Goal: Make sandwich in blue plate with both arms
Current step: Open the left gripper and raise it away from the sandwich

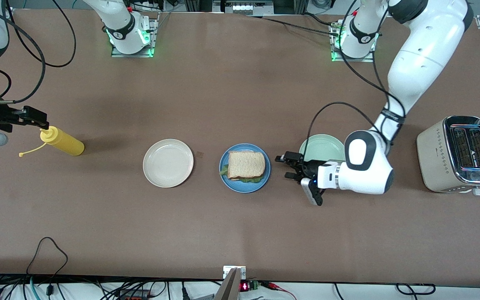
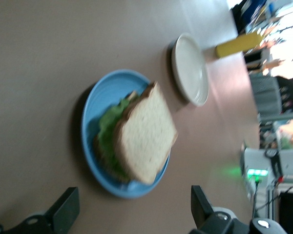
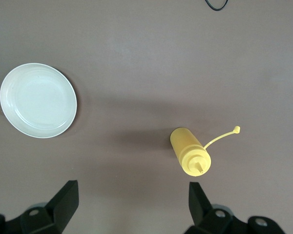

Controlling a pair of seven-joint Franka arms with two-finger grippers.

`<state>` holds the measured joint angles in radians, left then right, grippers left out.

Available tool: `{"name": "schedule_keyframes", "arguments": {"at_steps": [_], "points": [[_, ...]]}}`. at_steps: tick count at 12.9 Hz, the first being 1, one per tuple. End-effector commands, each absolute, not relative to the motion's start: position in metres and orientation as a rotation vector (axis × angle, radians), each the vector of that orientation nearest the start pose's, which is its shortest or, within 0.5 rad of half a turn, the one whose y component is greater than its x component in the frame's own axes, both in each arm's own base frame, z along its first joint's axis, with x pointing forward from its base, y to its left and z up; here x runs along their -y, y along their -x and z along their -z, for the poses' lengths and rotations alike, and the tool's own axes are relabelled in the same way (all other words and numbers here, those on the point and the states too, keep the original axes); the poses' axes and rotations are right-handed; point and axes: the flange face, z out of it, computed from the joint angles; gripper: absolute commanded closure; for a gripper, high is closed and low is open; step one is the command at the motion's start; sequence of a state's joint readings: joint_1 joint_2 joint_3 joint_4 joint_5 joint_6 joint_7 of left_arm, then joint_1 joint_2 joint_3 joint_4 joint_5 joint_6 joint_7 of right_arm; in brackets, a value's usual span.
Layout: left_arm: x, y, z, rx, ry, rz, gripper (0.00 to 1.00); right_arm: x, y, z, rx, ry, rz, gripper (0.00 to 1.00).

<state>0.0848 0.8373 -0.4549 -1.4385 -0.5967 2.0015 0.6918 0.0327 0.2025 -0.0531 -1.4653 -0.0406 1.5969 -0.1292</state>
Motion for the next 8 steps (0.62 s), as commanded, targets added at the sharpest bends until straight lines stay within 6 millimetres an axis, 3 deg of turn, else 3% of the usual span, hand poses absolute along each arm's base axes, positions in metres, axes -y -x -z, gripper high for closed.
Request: {"name": "schedule_keyframes", "arguments": {"at_steps": [1, 2, 6, 7, 8], "points": [[0.206, -0.658, -0.287, 0.893, -2.376, 0.241, 0.0, 0.011, -0.608, -0.561, 0.19, 3.187, -0.109, 0.0], [0.195, -0.651, -0.301, 0.979, -2.451, 0.33, 0.0, 0.011, -0.607, -0.561, 0.189, 3.187, -0.114, 0.0], [0.146, -0.63, -0.399, 1.119, -2.774, 0.517, 0.0, 0.011, -0.608, -0.561, 0.19, 3.187, -0.111, 0.0], [0.142, -0.622, -0.425, 1.078, -2.864, 0.543, 0.0, 0.012, -0.608, -0.56, 0.187, 3.187, -0.116, 0.0], [0.134, -0.615, -0.464, 0.988, -2.966, 0.537, 0.0, 0.012, -0.607, -0.561, 0.187, 3.187, -0.114, 0.0]]}}
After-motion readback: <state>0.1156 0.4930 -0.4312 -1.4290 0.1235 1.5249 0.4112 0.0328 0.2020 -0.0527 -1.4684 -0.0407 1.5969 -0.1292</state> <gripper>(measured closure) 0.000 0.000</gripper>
